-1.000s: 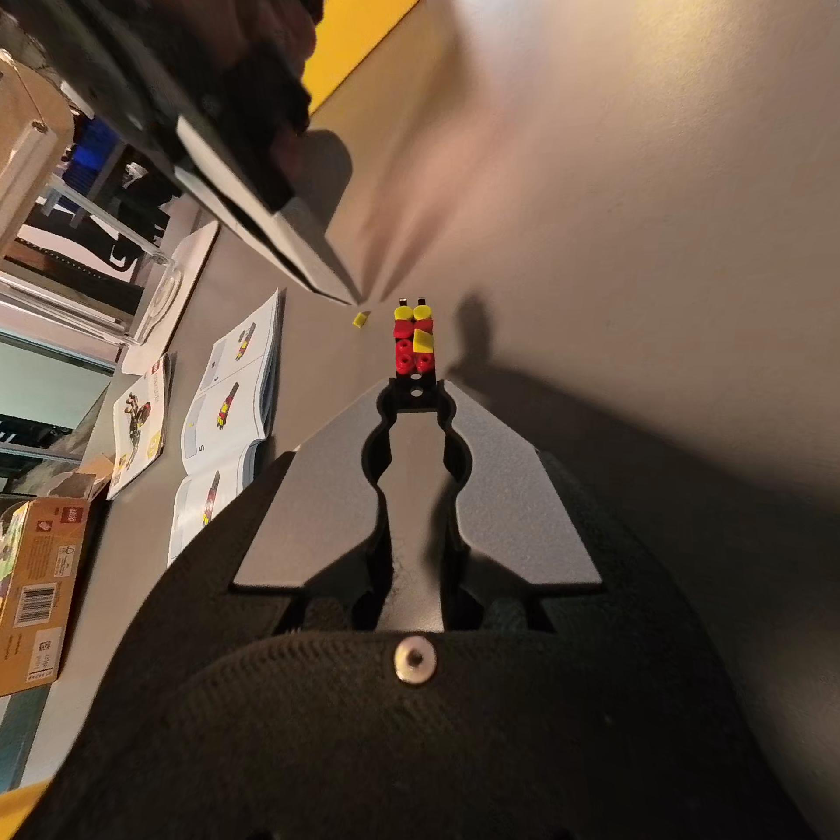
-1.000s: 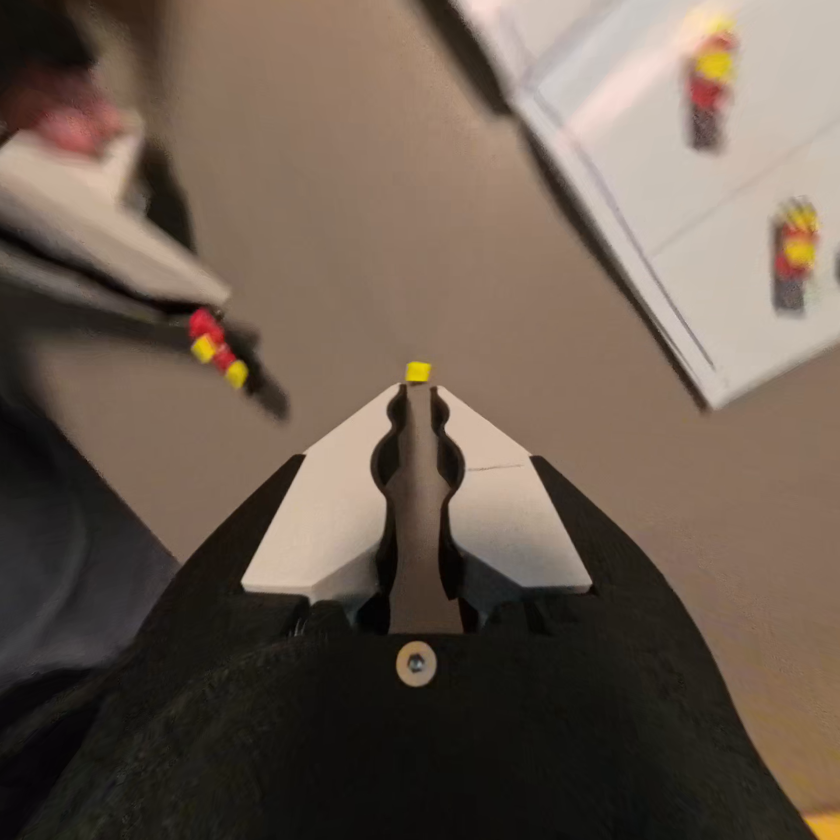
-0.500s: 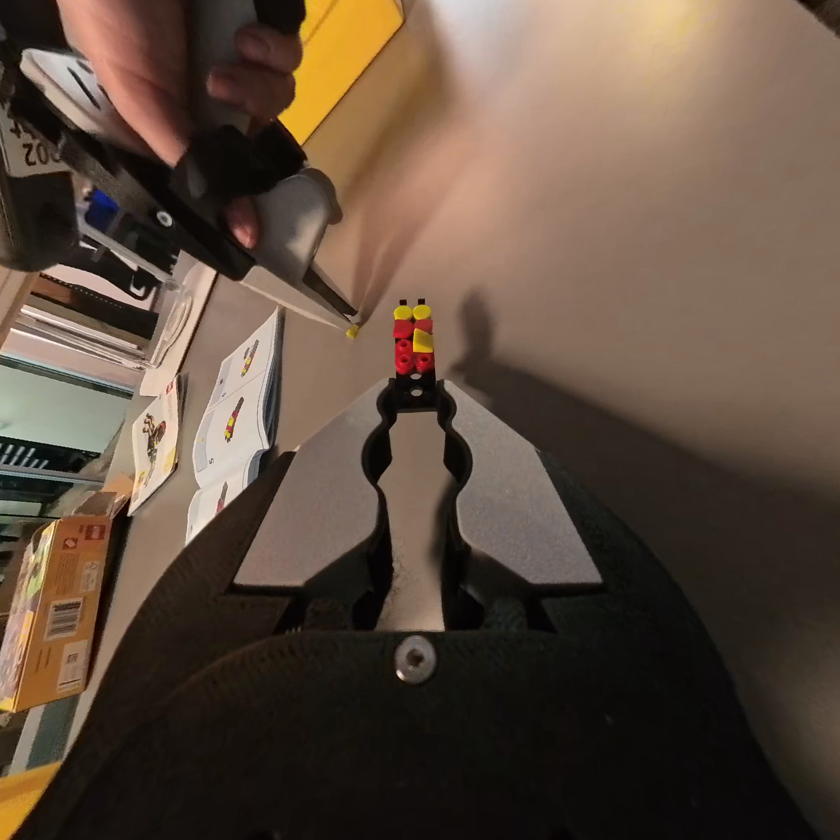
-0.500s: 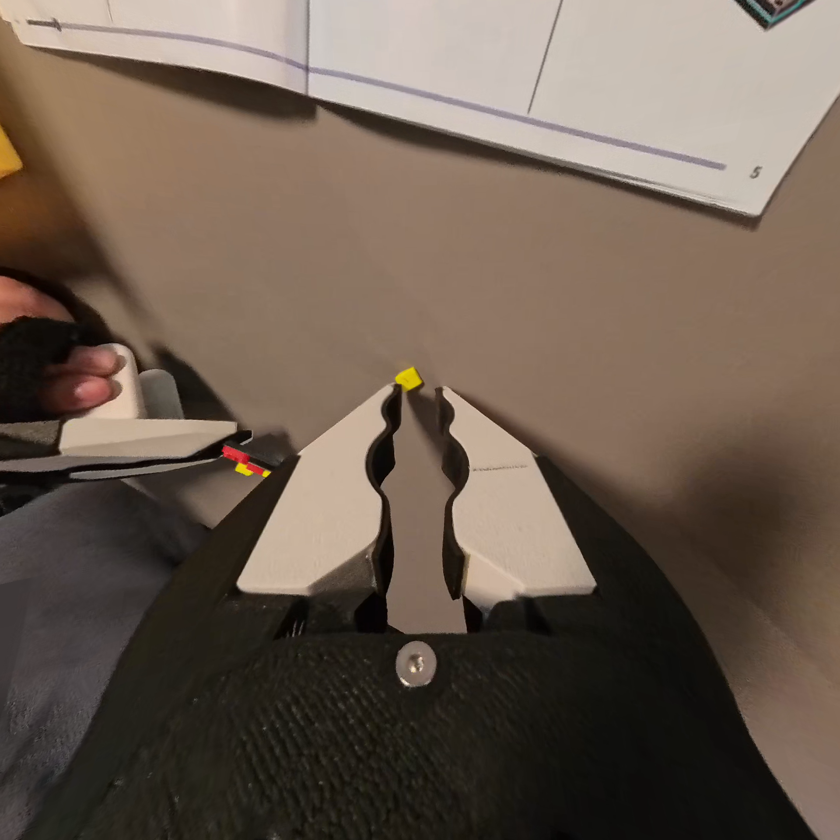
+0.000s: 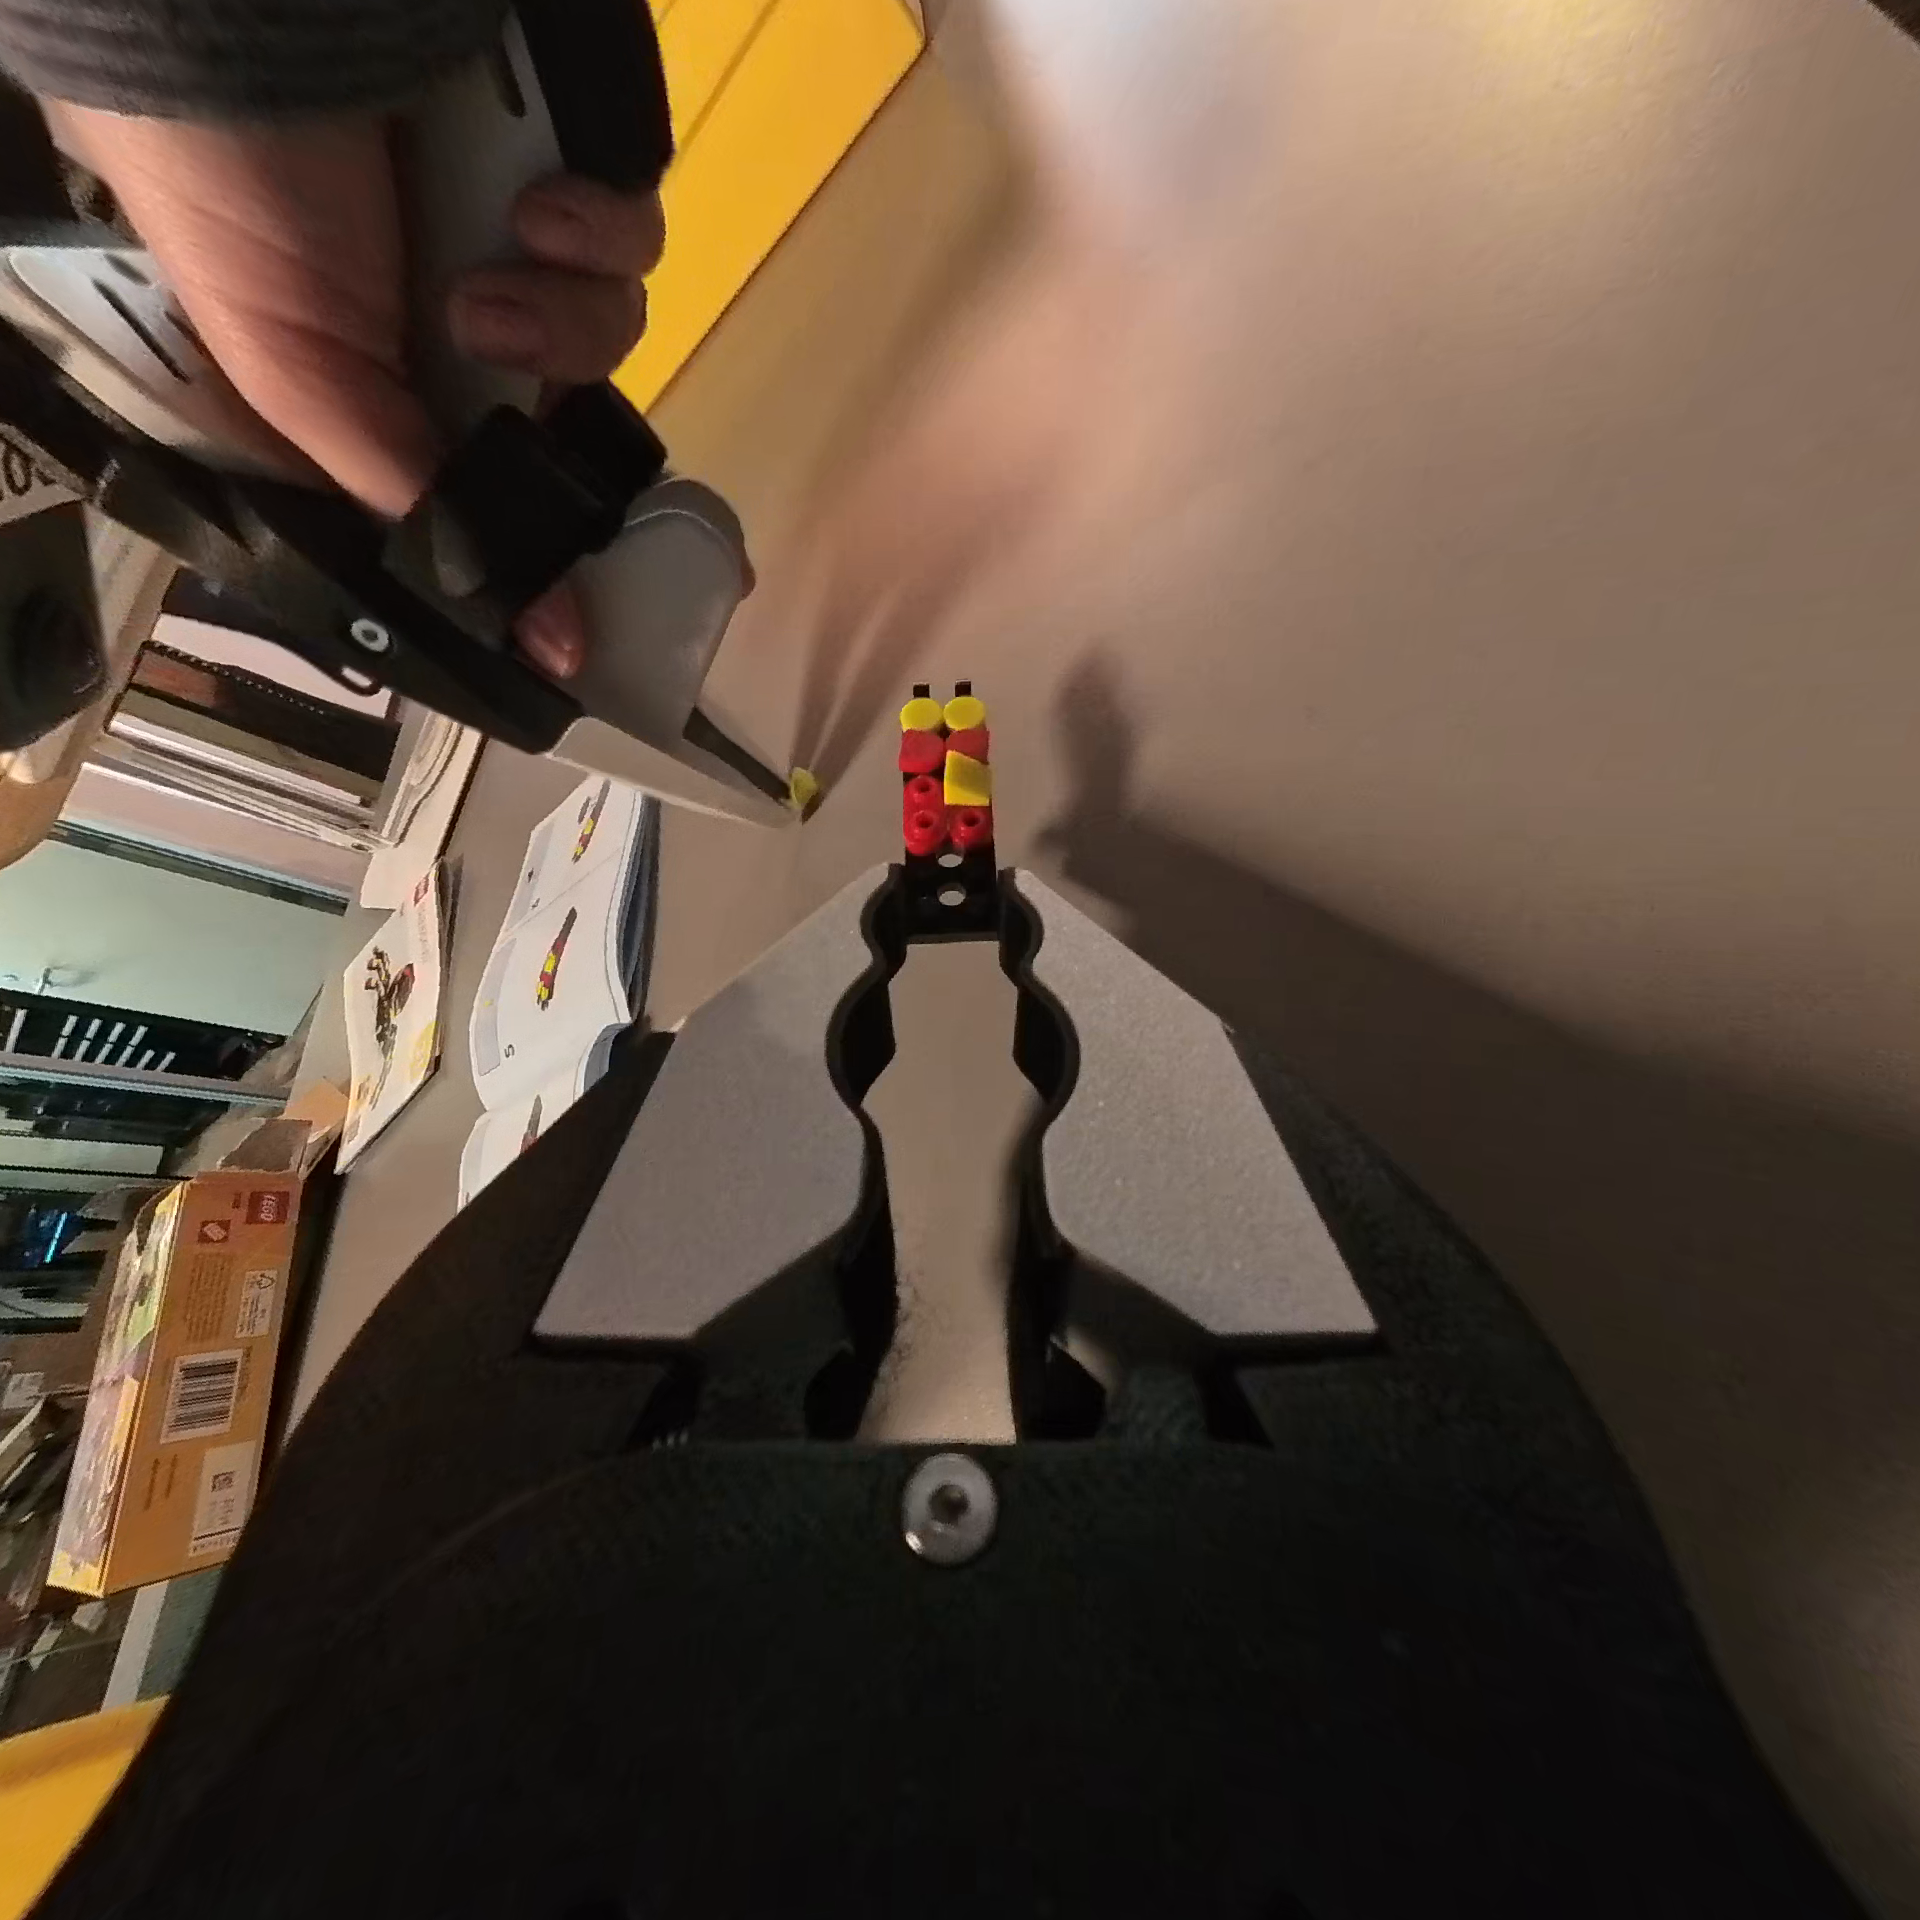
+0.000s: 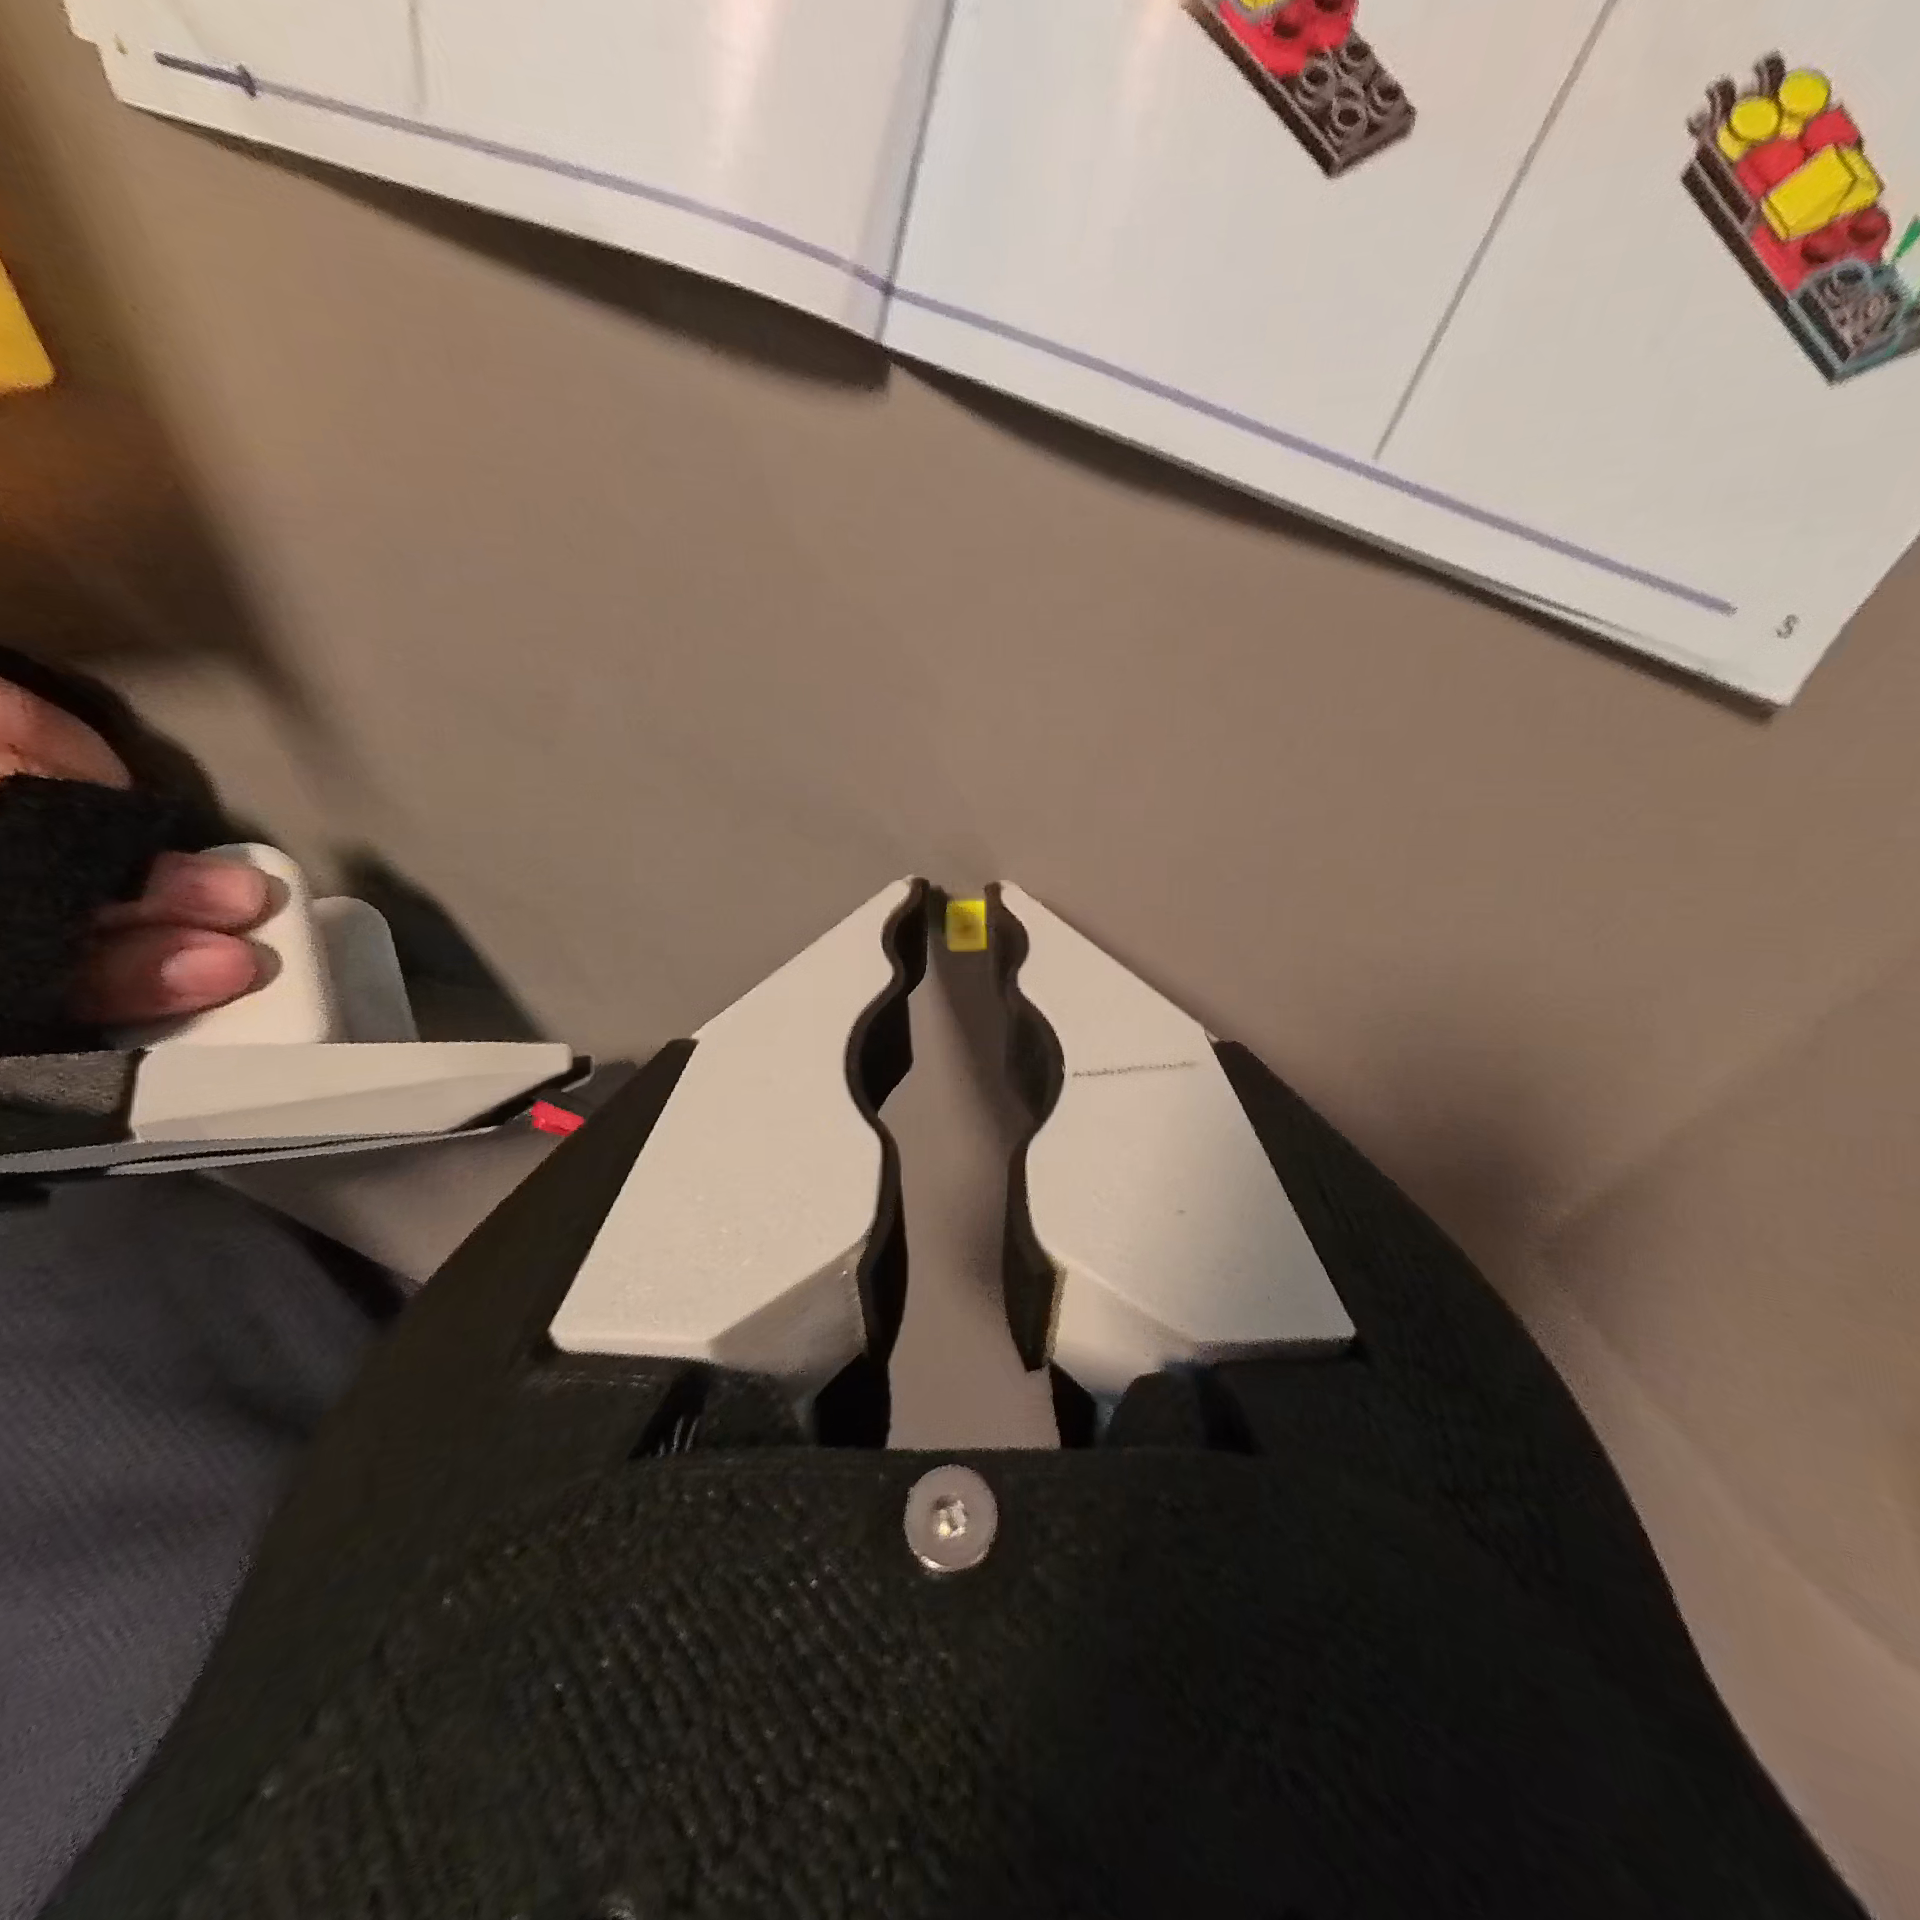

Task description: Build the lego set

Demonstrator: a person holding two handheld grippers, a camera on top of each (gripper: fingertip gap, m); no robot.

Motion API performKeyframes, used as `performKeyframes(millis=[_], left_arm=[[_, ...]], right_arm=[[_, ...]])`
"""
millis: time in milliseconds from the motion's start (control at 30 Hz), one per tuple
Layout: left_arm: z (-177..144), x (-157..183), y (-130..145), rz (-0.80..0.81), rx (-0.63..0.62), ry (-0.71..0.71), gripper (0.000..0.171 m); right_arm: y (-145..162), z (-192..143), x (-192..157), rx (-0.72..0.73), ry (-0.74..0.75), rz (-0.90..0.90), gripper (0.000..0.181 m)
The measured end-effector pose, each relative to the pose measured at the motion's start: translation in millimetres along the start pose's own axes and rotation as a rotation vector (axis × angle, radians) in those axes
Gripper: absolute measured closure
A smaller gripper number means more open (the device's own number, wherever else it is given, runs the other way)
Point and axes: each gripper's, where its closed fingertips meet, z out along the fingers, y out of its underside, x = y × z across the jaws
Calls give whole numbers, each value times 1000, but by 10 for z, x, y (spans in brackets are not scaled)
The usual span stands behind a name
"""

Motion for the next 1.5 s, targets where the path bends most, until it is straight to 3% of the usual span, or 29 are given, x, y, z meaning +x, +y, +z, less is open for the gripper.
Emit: performKeyframes(millis=[400,667,733,867,1033,1133,1500], left_arm=[[0,-2,21,-6,3,9,155],[30,-1,17,-9,-7,1,155],[19,-30,36,-6,-33,-22,155],[27,-34,57,58,-116,-92,156],[23,-47,97,68,-190,-122,155],[18,-41,114,89,-225,-133,155],[1,-27,129,157,-254,-162,155]], right_arm=[[50,-23,54,-52,178,-219,168],[74,5,72,-43,197,-219,176],[40,-26,7,39,161,-208,176],[-82,-285,-379,405,-33,-155,176],[102,-474,-694,778,-263,-14,176],[229,-378,-741,876,-273,35,176],[348,-178,-774,985,-18,-18,176]])
